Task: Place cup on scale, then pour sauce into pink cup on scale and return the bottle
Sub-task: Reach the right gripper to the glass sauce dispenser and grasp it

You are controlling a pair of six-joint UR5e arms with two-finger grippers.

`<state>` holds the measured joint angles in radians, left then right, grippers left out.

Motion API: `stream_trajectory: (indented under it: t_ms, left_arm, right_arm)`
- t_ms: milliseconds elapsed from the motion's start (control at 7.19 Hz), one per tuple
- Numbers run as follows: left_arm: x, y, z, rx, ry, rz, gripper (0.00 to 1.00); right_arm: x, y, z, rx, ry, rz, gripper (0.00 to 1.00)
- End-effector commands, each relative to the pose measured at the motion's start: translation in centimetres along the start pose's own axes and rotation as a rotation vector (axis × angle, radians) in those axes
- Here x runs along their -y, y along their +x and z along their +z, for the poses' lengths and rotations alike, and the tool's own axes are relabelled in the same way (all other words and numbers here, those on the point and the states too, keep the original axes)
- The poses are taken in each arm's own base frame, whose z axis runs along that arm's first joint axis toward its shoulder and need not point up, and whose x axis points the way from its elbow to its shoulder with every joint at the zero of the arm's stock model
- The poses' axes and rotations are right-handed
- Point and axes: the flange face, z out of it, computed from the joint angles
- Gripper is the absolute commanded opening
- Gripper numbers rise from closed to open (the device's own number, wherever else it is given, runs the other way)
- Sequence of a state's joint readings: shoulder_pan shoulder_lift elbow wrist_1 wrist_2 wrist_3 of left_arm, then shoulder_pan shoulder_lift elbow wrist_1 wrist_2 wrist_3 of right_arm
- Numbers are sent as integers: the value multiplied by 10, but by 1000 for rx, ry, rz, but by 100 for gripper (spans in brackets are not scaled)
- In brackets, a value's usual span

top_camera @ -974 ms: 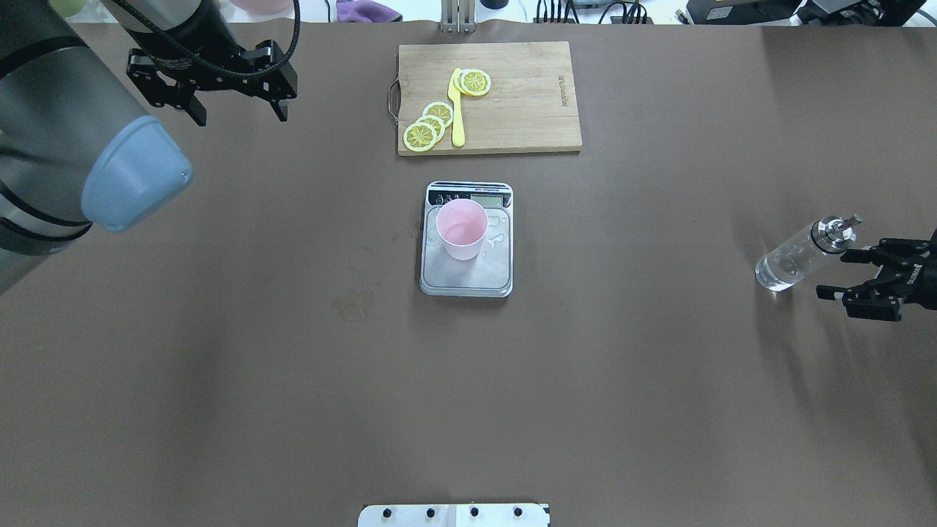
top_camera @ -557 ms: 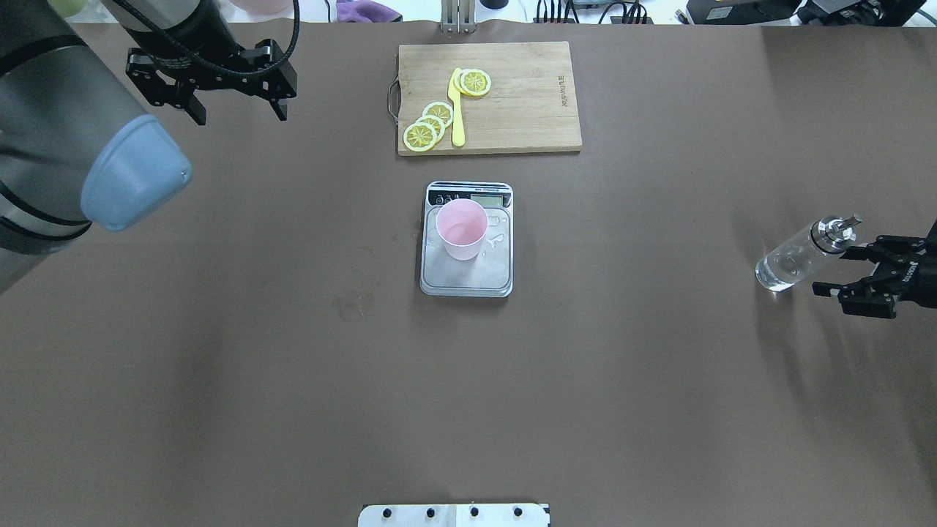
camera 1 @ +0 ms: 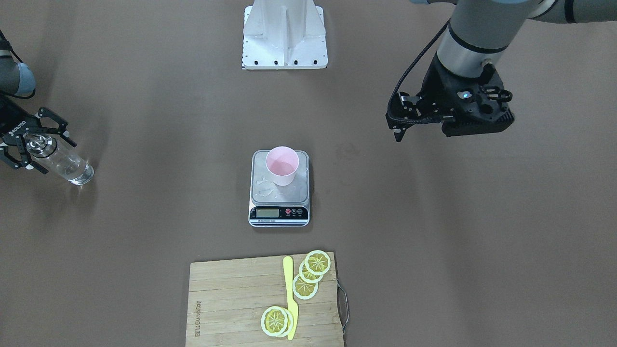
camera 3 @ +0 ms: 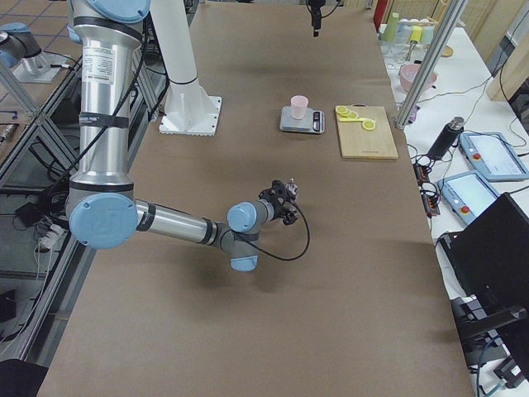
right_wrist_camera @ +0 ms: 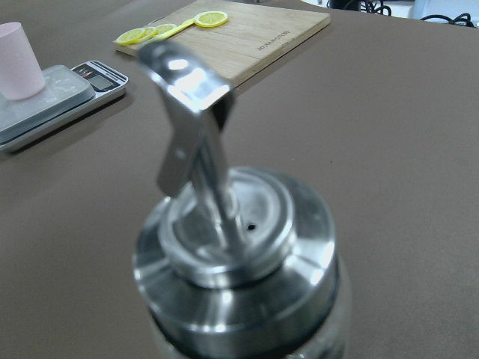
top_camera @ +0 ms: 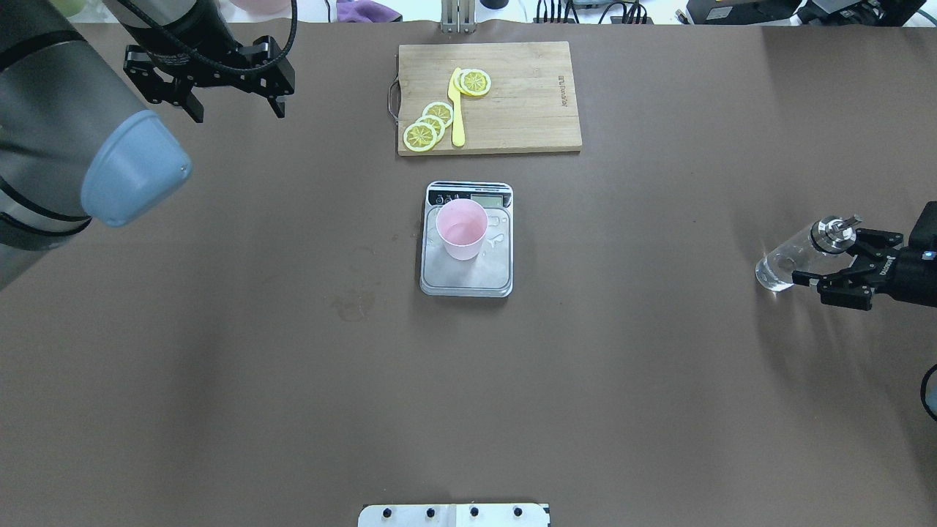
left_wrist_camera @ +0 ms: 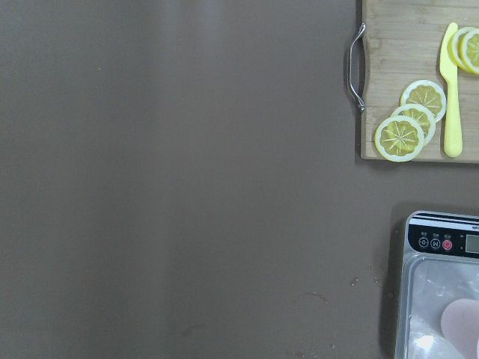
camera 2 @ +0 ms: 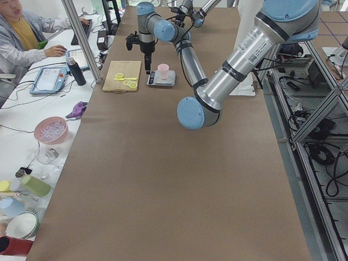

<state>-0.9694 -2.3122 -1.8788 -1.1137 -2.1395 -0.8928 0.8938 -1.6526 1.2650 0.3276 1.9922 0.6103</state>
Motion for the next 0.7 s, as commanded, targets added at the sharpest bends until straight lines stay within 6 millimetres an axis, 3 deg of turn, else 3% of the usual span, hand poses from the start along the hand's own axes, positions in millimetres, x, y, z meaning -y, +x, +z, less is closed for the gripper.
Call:
stream_trajectory:
  t_ms: [0, 557]
  left_arm:
    - [1, 0, 1, 2, 0, -1, 98]
    - [2, -1, 1, 4, 0, -4, 98]
  right_arm:
    - [7, -2, 8, 2, 21, -5, 93]
    - [9, -3, 13, -10, 36, -17, 92]
